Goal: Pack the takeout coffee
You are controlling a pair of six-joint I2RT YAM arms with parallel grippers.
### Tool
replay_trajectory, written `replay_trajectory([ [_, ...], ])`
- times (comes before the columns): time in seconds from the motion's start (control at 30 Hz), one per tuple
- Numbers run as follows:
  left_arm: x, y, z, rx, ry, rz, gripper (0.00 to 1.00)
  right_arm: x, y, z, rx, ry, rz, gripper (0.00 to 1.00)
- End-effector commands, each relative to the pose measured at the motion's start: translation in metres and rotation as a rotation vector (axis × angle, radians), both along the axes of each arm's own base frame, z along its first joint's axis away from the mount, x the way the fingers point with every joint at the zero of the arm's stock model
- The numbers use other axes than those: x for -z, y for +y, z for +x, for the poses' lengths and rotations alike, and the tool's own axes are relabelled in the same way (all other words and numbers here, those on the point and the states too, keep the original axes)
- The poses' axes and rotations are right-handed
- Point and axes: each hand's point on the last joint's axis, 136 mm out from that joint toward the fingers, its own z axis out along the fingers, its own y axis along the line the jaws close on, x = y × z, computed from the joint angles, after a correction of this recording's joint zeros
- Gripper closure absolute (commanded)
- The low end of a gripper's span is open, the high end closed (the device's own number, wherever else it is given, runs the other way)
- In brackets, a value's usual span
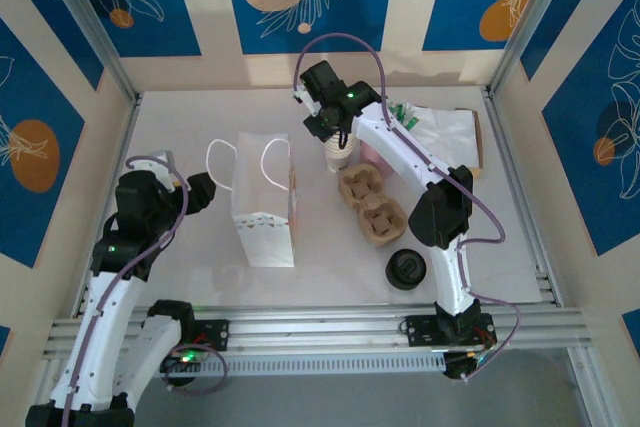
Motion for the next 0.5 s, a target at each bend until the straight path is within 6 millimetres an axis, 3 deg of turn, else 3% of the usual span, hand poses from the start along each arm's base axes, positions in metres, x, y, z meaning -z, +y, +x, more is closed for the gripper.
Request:
replay_trajectory([
  [0.0, -0.002, -0.001, 0.001, 0.010, -0.015, -0.011, 0.22, -0.011, 0.004, 0.002, -0.017, -0.031, -0.008, 0.81],
  [0.27, -0.002, -0.001, 0.001, 0.012, -0.013, -0.011, 0.22, -0.021, 0.001, 0.004, -0.023, -0.073, -0.047, 0.94],
  [0.47, -0.003, -0.001, 0.001, 0.011, -0.015, -0.011, 0.21, -0.037, -0.001, 0.002, -0.026, -0.102, -0.050, 0.95],
])
